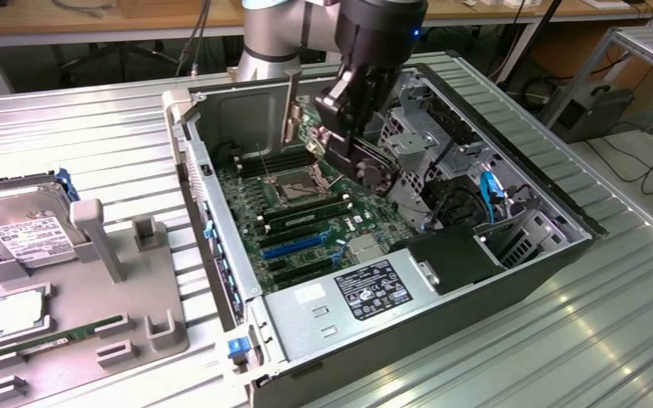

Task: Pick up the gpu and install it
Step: 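Insert the gpu into the slot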

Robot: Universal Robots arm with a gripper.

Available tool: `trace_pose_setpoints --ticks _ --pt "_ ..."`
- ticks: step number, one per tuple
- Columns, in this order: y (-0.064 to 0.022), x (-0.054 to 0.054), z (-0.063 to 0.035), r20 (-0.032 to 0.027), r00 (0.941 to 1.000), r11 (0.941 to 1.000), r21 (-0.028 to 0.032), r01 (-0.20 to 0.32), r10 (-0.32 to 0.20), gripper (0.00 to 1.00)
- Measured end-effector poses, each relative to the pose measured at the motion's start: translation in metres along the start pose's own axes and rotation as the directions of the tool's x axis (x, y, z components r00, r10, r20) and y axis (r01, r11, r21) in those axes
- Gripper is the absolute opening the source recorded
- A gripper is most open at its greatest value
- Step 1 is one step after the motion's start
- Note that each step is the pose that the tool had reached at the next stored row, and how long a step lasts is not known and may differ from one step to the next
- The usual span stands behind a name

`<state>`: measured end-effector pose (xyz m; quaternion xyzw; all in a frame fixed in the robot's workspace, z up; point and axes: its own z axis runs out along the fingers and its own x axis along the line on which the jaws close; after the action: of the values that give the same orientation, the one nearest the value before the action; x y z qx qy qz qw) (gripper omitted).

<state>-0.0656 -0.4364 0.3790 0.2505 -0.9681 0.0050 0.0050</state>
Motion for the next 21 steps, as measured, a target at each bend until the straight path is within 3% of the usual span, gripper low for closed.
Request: trace_pose_setpoints --ticks 7,13,15,17,21 --pt "0.0000 0.0000 0.0010 0.0086 0.9926 0.9927 -0.0041 0.121 -0.121 0.26" --pt "0.0000 0.0000 0.0020 0.0099 0.9738 0.9738 -0.0024 0.227 -0.227 0.26" --pt "0.0000 0.0000 0.0023 0.0105 0.9645 0.9646 -0.0015 0.264 -0.264 0.26" --pt "0.0000 0.0000 0.0029 0.0120 0.9387 0.9387 0.0008 0.345 -0.345 0.26" --pt "0.0000 0.0000 0.0034 0.0128 0.9093 0.9093 0.0027 0.416 -0.416 0.26"
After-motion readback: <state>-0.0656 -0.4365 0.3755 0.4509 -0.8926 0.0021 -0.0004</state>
